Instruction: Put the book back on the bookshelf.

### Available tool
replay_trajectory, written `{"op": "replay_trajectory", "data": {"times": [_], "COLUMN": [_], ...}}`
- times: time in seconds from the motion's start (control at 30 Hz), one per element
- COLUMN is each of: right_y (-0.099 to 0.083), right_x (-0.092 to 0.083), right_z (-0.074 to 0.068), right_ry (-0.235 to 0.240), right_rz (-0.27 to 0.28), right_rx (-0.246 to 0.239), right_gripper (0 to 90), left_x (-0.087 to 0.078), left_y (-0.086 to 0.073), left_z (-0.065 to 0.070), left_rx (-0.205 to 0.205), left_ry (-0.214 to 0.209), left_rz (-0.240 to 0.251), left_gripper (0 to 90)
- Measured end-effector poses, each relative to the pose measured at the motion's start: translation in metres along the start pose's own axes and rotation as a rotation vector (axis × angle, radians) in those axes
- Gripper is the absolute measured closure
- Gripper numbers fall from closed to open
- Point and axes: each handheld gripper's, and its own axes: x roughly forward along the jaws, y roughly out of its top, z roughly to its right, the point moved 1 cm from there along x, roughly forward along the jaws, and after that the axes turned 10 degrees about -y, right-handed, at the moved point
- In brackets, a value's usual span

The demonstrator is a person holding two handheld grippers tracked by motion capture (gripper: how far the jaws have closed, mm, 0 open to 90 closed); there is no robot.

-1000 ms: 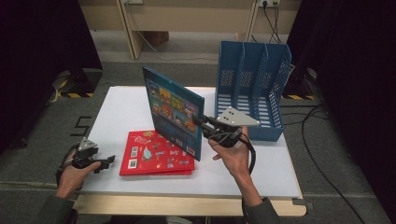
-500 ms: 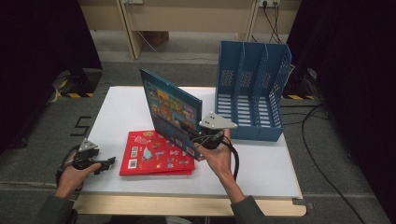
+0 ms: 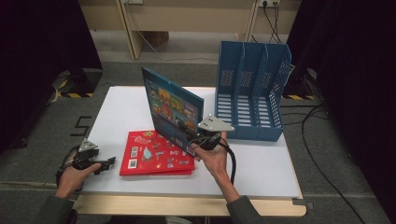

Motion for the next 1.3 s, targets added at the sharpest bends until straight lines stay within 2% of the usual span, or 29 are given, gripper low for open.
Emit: {"op": "replay_trajectory", "data": {"times": [0.3, 0.47, 0.6, 0.67, 0.8, 0.93, 1.1, 1.3], "right_y": [-0.008, -0.010, -0.009, -0.005, 0.000, 0.008, 0.009, 0.014], "right_x": [0.005, 0.006, 0.005, 0.006, 0.006, 0.003, -0.002, -0.015], "right_z": [-0.005, -0.005, -0.005, -0.005, -0.004, 0.001, 0.005, 0.017], "right_ry": [0.019, 0.012, -0.002, 0.003, 0.010, 0.016, 0.013, -0.017], "right_rz": [-0.006, 0.004, 0.012, 0.001, -0.005, -0.011, -0.010, 0.009], "right_rx": [-0.006, 0.000, -0.020, -0.042, -0.049, -0.031, -0.021, -0.010], "right_gripper": [78.4, 78.9, 80.8, 81.3, 81.5, 81.7, 81.8, 82.0], "left_x": [0.000, 0.000, 0.000, 0.000, 0.000, 0.000, 0.000, 0.000], "left_y": [0.000, 0.000, 0.000, 0.000, 0.000, 0.000, 0.000, 0.000], "left_z": [0.000, 0.001, 0.001, 0.001, 0.001, 0.001, 0.001, 0.000], "left_rx": [-0.001, 0.001, 0.001, 0.000, 0.000, 0.001, 0.001, 0.000], "left_ry": [0.003, 0.005, 0.005, 0.003, 0.004, 0.004, 0.004, 0.002], "left_rz": [0.003, 0.000, 0.000, 0.002, 0.001, -0.001, -0.001, -0.001], "left_gripper": [17.1, 17.2, 17.2, 17.2, 17.2, 17.3, 17.3, 17.2]}}
